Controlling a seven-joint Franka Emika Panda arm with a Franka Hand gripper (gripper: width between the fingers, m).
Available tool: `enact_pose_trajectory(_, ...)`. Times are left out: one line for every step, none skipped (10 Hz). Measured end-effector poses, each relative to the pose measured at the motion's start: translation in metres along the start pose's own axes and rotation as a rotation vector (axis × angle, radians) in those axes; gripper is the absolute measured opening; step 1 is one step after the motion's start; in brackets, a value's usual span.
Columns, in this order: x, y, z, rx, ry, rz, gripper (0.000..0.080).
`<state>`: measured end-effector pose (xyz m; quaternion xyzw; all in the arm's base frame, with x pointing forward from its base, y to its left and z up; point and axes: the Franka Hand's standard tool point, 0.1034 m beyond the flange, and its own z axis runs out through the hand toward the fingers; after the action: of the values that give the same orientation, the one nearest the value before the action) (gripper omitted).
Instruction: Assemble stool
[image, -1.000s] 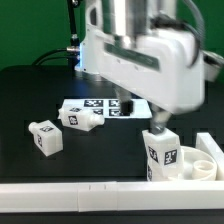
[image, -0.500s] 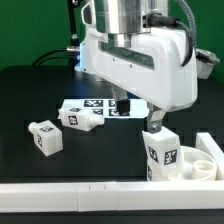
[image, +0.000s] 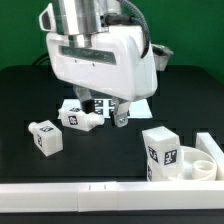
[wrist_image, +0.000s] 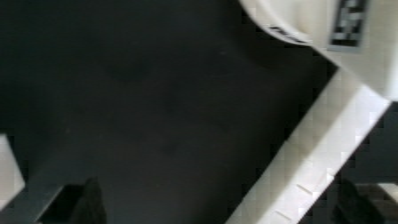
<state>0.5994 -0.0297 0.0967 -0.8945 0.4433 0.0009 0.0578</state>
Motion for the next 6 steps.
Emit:
enact_pose_trajectory(-0.0002, 0.0001, 0.0007, -0.001, 0.0, -0.07, 0.0649)
enact_pose_trajectory(0.0001, 0.0004, 0.0008, -0.001, 0.0, -0.15, 0.0649)
enact_pose_trajectory(0.0002, 0.0005, 0.0008, -0.001, -0.001, -0.223, 0.0649)
enact_pose_trajectory(0.0011, 0.0041, 0.0027, -0.006, -0.003, -0.346, 0.0649)
enact_pose_trajectory(0.0011, 0.0041, 0.0027, -0.006, -0.003, -0.346, 0.0649)
enact_pose_trajectory(0.0011, 0.0041, 0.0027, -0.006, -0.003, -0.346, 0.0649)
